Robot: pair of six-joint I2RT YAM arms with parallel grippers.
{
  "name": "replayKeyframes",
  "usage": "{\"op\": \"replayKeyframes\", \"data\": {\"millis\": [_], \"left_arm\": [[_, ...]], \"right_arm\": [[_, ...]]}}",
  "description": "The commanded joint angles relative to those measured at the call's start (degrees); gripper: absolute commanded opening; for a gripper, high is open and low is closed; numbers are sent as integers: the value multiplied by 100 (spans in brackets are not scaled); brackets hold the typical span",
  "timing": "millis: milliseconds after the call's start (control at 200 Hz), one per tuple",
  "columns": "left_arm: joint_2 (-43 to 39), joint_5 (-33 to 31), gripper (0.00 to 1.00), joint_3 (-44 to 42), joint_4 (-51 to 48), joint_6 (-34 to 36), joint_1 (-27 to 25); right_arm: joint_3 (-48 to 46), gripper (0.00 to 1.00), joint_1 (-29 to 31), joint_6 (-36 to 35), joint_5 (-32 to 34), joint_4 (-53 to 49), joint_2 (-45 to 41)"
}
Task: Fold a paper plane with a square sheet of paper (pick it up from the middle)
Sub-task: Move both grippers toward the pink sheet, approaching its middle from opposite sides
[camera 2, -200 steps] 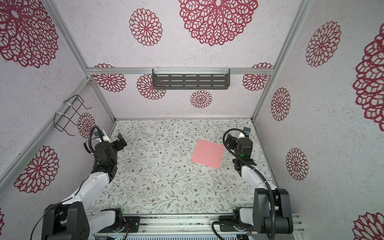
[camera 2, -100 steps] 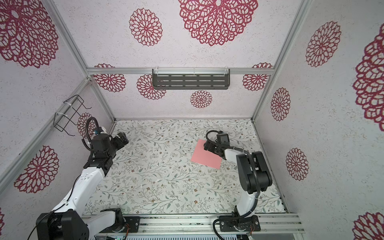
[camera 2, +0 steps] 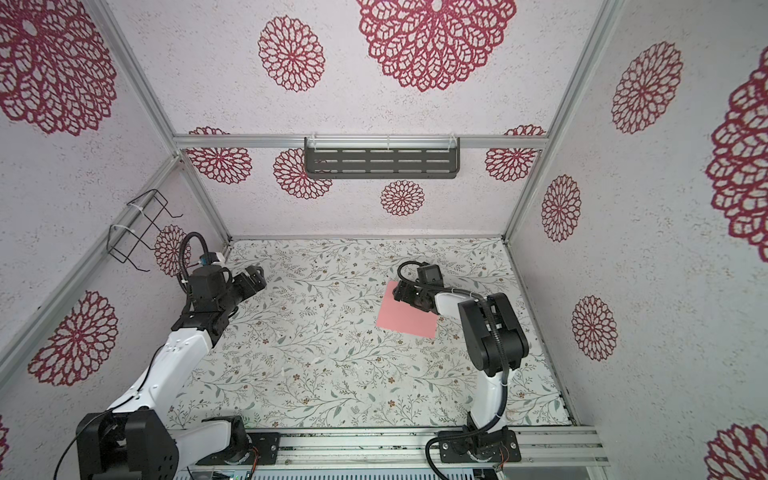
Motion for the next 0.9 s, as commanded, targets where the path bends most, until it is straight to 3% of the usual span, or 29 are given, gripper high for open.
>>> {"op": "replayKeyframes", "data": {"millis": [0, 175, 340, 530, 710, 896], "left_arm": [[131, 189, 97, 214, -199, -161, -98], [453, 438, 97, 434, -594, -404, -257], [719, 600, 97, 572, -1131, -754, -489], [996, 895, 97, 582, -1487, -1353, -1179], [1544, 1516, 100, 437, -876, -2165, -1998], [2241, 1877, 95, 753, -534, -2411, -2553]], "right_arm": [[-216, 86, 582, 618, -466, 139, -7], [-273, 84, 1379, 1467, -836, 783, 78], [-344, 82, 1461, 2098, -1160, 1485, -232], [-338, 83, 1187, 1374, -772, 657, -836], [-39, 81, 1080, 318, -478, -514, -722], [226, 77, 1082, 158, -618, -641, -444]]}}
